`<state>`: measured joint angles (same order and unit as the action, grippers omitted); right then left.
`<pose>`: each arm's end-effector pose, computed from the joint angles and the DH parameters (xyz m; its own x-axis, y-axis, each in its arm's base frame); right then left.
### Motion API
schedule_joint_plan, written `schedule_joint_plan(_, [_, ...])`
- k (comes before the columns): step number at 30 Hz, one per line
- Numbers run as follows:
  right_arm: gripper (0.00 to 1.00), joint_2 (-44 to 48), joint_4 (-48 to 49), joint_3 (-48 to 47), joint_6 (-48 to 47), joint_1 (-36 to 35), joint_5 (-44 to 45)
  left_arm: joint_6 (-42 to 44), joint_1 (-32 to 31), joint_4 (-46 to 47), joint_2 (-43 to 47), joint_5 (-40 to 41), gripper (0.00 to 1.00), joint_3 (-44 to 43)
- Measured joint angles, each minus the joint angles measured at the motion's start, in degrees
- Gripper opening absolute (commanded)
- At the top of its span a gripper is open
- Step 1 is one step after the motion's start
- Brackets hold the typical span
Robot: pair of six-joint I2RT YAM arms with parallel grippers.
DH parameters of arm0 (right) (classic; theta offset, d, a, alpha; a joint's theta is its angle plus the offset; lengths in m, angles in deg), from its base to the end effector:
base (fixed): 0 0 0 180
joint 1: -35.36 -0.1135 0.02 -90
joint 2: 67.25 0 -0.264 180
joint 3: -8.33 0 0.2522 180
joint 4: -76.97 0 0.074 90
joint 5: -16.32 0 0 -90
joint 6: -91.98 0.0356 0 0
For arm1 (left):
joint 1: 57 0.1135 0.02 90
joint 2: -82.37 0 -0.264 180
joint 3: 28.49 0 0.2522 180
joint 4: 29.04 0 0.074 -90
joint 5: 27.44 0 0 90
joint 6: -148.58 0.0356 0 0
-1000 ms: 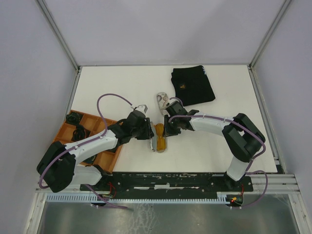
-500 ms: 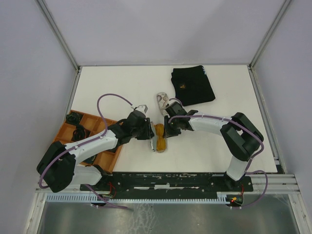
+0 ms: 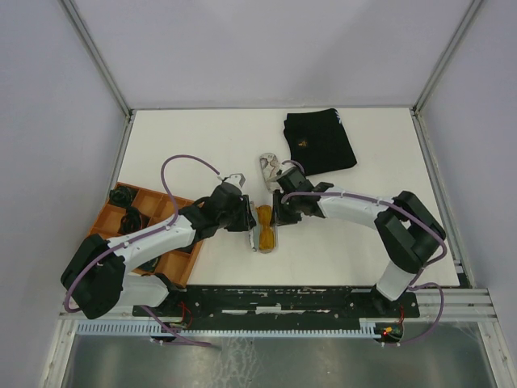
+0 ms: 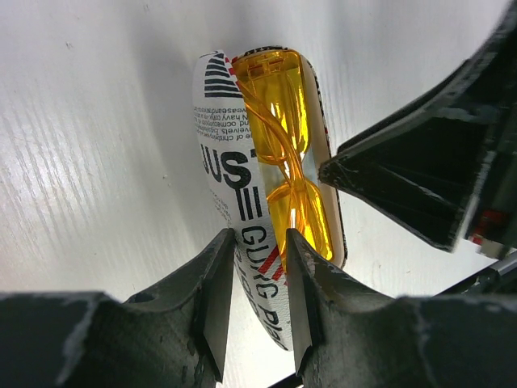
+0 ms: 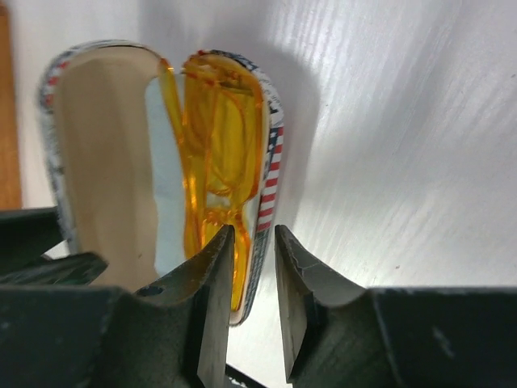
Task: Organize the sunglasses
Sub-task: Place the sunglasses in the sunglasses case, then close the sunglasses case at the center of the board.
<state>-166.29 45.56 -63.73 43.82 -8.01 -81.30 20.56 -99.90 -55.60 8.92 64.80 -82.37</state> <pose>0.2465 0.2393 0.1667 -0.9489 0.0131 -0.3152 -0.1318 0.8913 0.4338 0.1902 -0.1749 0.2031 -0.8228 -0.0756 -0.5633 0.1950 0.8934 -0.4047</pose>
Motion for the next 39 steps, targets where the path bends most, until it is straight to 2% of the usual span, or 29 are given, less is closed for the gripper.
schedule_joint_plan(5, [0.36,5.3,0.2,0.8,-0.2,0.0,0.7,0.0,0.0,0.0,0.0,0.0,0.39,0.0])
schedule_joint_plan(10, [0.31,7.5,-0.3,1.6,-0.1,0.0,4.3,0.0,0.0,-0.2,0.0,0.0,0.39,0.0])
schedule_joint_plan(18, [0.3,4.9,-1.9,1.9,-0.1,0.1,7.8,0.0,0.0,-0.4,0.0,0.0,0.41,-0.4])
schedule_joint_plan(27, [0.29,0.5,-0.4,1.9,0.2,0.1,4.9,0.0,-0.6,-0.4,0.0,0.0,0.41,-0.7])
schedule_joint_plan(39, [0.29,-0.6,1.2,1.9,0.4,0.4,2.6,0.0,-1.3,-0.6,0.0,0.0,0.42,-1.3])
